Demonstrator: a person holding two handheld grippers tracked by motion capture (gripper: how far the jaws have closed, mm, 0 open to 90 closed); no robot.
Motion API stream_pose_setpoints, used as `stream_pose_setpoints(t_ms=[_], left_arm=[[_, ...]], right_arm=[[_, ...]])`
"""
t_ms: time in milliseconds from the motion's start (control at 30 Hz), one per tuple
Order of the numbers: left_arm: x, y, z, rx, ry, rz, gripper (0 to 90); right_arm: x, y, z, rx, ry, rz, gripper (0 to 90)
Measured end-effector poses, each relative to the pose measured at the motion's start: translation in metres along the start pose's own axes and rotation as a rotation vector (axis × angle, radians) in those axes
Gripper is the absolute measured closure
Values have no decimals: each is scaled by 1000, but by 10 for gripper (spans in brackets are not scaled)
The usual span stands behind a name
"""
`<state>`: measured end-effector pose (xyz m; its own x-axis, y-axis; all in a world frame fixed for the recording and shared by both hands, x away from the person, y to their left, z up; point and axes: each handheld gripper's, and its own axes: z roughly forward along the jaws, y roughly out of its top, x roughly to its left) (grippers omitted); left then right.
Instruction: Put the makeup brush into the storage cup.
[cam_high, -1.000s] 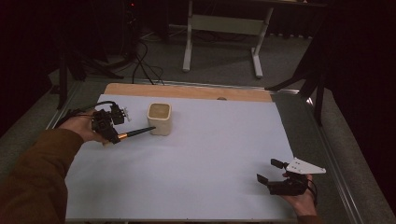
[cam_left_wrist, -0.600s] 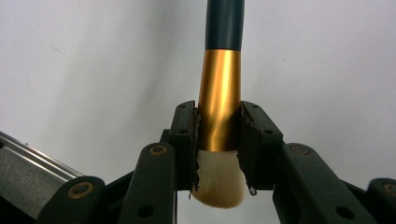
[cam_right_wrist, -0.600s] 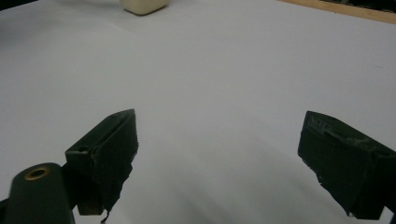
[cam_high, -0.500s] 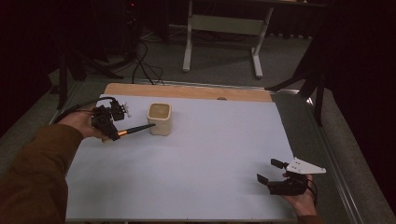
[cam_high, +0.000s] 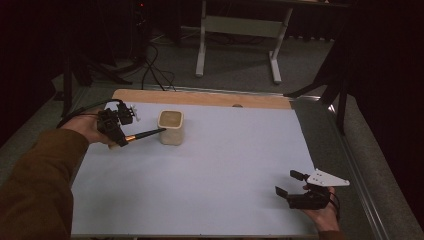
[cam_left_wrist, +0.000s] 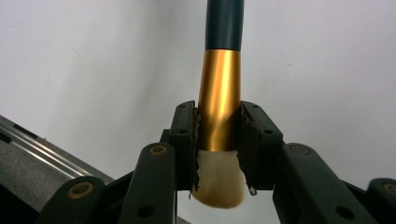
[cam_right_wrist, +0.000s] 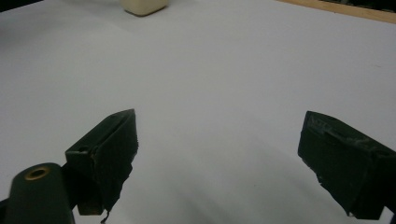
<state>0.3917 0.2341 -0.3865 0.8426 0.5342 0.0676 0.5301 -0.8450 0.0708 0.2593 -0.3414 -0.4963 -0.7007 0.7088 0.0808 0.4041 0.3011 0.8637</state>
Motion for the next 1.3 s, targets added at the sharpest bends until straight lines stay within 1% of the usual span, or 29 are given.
stream_pose_setpoints(t_ms=[300, 733, 833, 1100, 1133, 1300], left_arm=[[2, 2, -5, 0, 2, -12, 691], [2, 2, -14, -9, 13, -15, 691], [3, 4, -18, -9, 16, -9, 690], [4, 8, -23, -11, 21, -19, 690], [5, 8, -24, -8, 21, -14, 690], [6, 11, -26, -7, 25, -18, 690]], right_arm=[[0, 0, 0, 1, -1, 0, 116], [0, 0, 0, 0, -1, 1, 116], [0, 0, 0, 0, -1, 0, 116], [0, 0, -1, -2, -1, 1, 116], [0, 0, -1, -2, -1, -1, 116], [-1, 0, -1, -2, -1, -3, 116]])
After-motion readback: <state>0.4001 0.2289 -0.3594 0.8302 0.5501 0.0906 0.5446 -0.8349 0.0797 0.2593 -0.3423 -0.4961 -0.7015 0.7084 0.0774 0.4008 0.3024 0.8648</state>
